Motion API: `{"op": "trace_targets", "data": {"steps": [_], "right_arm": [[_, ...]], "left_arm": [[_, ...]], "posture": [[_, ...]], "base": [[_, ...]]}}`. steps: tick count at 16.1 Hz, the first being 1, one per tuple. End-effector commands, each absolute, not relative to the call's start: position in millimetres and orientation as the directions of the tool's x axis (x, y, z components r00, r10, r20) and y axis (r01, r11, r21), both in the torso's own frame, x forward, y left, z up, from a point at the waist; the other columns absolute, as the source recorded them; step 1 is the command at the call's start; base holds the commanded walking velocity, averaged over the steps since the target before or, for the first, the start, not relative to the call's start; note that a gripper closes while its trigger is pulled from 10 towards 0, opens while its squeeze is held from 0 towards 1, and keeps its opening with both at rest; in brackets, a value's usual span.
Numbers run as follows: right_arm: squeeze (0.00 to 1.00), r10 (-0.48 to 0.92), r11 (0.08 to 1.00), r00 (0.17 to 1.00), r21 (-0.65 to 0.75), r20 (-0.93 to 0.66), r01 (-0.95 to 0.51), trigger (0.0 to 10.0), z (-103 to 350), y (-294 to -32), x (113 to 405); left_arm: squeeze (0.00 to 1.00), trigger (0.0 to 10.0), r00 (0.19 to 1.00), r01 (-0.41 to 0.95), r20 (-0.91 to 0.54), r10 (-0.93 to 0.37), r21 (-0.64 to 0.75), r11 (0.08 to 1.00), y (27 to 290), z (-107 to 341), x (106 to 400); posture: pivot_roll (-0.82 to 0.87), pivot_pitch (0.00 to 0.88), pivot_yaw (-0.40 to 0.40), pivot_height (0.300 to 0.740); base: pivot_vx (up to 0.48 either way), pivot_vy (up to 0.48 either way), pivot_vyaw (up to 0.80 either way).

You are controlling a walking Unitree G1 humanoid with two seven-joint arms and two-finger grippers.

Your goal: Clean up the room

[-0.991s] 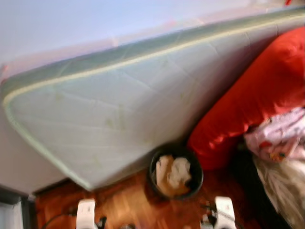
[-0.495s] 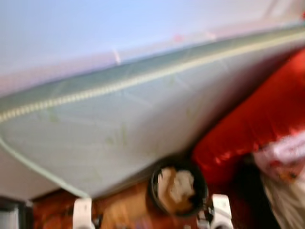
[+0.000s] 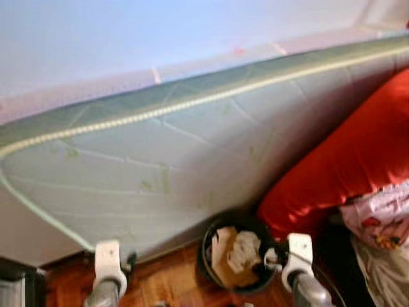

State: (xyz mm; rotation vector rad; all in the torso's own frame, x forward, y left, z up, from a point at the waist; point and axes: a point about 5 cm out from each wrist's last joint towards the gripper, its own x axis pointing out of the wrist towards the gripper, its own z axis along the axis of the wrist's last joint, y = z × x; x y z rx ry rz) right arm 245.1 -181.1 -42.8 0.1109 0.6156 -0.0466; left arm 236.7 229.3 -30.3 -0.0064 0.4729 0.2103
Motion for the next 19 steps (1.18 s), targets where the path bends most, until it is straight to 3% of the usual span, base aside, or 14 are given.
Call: {"op": "trace_targets", "data": {"steps": [1, 3, 9, 14, 19], "right_arm": [[0.00, -0.012, 0.991, 0.863, 0.109, -0.505, 0.077, 10.0, -30, -186, 257], [0.00, -0.009, 0.994, 0.942, 0.097, -0.335, 0.044, 10.0, -1, -190, 282], [0.00, 0.031, 0.994, 0.986, 0.108, -0.162, -0.014, 10.0, 17, -189, 281], [0.00, 0.065, 0.994, 0.993, 0.089, -0.094, -0.056, 10.0, 27, -181, 282], [0.00, 0.091, 0.994, 0.987, 0.080, -0.131, -0.081, 10.0, 26, -174, 287]], "left_arm": [[0.00, 10.0, 0.894, -0.218, -0.395, 0.212, 0.029, 0.975, 232, -24, 239], [0.00, 10.0, 0.949, -0.250, -0.197, 0.246, 0.008, 0.968, 240, 5, 250], [0.00, 10.0, 0.989, -0.144, 0.030, 0.143, 0.027, 0.989, 221, 45, 257], [0.00, 10.0, 0.991, -0.102, 0.094, 0.099, 0.024, 0.994, 207, 65, 258], [0.00, 10.0, 0.991, -0.107, 0.085, 0.105, 0.023, 0.994, 209, 71, 258]], "posture": [[0.15, 0.200, -0.076, 0.736], [0.14, 0.190, -0.071, 0.736], [0.14, 0.169, -0.087, 0.736], [0.14, 0.150, -0.086, 0.736], [0.14, 0.138, -0.081, 0.726]], "base": [[0.000, 0.000, 0.00], [0.000, 0.000, 0.00], [0.000, 0.000, 0.00], [0.000, 0.000, 0.00], [0.000, 0.000, 0.00]]}}
